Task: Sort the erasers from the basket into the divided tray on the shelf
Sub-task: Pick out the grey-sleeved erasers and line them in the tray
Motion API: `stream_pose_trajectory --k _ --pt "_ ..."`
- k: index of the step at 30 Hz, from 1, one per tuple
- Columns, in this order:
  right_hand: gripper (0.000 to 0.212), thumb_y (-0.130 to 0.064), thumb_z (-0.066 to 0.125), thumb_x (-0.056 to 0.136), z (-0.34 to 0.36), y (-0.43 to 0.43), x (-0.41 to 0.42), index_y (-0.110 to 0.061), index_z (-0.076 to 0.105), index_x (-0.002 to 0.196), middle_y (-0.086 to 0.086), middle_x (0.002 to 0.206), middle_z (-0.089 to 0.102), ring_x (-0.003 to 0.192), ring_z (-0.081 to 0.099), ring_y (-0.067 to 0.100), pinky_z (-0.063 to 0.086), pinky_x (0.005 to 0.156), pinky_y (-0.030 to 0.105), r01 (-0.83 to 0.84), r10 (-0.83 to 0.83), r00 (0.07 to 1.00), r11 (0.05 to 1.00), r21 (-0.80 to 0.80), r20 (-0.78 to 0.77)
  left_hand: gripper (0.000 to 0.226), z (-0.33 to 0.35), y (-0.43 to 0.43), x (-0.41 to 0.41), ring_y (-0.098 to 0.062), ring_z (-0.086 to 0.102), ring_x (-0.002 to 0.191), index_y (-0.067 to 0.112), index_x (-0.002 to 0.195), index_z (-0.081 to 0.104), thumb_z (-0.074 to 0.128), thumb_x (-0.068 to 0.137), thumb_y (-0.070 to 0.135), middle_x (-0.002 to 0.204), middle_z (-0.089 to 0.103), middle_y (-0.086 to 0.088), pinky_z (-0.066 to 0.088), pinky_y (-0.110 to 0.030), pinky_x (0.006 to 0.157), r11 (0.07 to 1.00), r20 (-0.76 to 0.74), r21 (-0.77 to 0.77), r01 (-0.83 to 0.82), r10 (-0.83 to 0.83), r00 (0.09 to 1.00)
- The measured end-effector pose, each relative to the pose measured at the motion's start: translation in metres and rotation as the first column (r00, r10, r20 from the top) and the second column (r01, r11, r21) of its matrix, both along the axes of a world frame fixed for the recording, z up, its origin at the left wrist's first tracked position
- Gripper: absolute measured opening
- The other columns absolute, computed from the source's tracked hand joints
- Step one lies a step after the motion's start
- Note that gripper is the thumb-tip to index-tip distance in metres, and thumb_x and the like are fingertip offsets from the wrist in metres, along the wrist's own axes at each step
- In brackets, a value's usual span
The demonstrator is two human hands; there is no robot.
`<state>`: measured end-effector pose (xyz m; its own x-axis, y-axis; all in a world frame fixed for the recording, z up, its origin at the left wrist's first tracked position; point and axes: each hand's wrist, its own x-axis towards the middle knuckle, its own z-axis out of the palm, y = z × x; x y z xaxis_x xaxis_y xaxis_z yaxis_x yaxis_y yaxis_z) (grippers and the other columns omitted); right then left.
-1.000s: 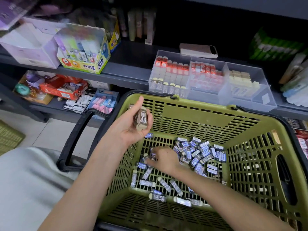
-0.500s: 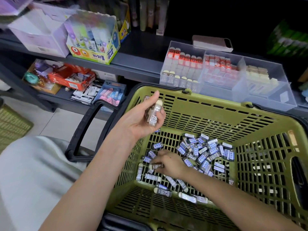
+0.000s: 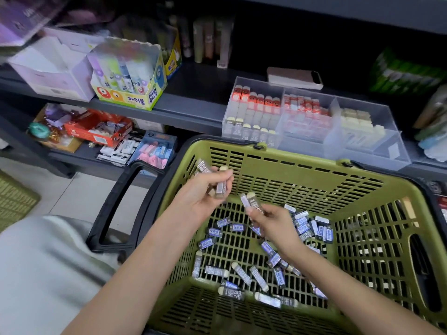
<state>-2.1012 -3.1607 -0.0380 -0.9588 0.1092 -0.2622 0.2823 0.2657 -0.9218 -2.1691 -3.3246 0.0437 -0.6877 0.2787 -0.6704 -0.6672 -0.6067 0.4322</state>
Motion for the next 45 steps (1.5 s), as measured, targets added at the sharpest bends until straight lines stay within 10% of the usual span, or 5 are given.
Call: stream_pose_trajectory --k 9,21,30,41,45 --pt "0.017 -0.033 0.060 0.089 0.083 -0.044 -0.020 -0.023 0.055 0.077 -0.014 0.058 0.048 0.051 0.046 0.000 0.031 0.049 0.011 0.093 0.009 0.945 0.951 0.294 -0.327 0.036 -0.005 0.014 0.004 -0.019 0.069 0.076 0.011 0.087 0.073 0.068 0.069 0.041 0.086 0.071 -0.008 0.054 -0.037 0.079 0.978 -0.266 -0.079 0.191 -0.205 0.942" --pt "0.007 -0.017 0.064 0.087 0.060 0.009 -0.005 -0.019 0.069 0.082 -0.013 0.060 0.065 0.049 0.054 -0.004 0.042 0.049 0.009 -0.172 0.173 0.985 0.985 0.032 -0.020 0.016 0.001 0.008 -0.002 -0.019 0.059 0.061 0.002 0.074 0.058 0.067 0.061 -0.002 0.070 0.062 -0.015 0.049 -0.020 0.046 0.987 0.033 0.162 -0.011 0.006 0.999" --pt "0.048 -0.053 0.070 0.074 -0.054 0.008 0.033 -0.005 0.065 0.076 0.004 0.075 0.064 0.076 0.061 0.020 0.039 0.071 0.025 -0.785 0.438 0.619 0.336 0.521 0.652 0.024 0.006 0.006 0.003 -0.019 0.062 0.065 0.003 0.083 0.058 0.069 0.063 0.000 0.075 0.061 -0.010 0.054 -0.025 0.051 0.990 -0.018 0.132 0.042 -0.040 0.999" --pt "0.027 -0.027 0.064 0.083 -0.065 0.012 0.043 -0.011 0.057 0.103 0.007 0.086 0.066 0.077 0.060 0.019 0.044 0.061 0.026 -0.580 0.421 0.812 0.662 0.474 0.405 0.024 0.011 0.007 0.004 -0.018 0.060 0.060 0.004 0.086 0.058 0.068 0.065 0.003 0.071 0.063 -0.011 0.048 -0.018 0.045 0.980 -0.051 0.172 0.099 -0.091 0.995" --pt "0.046 -0.039 0.066 0.081 -0.071 -0.001 0.046 -0.014 0.051 0.116 0.004 0.109 0.059 0.098 0.056 0.022 0.047 0.073 0.031 -0.748 0.646 0.627 0.343 0.568 0.436 0.027 0.012 0.007 0.005 -0.017 0.060 0.061 0.005 0.090 0.055 0.068 0.066 0.004 0.072 0.062 -0.010 0.047 -0.017 0.046 0.978 -0.052 0.184 0.095 -0.087 0.995"
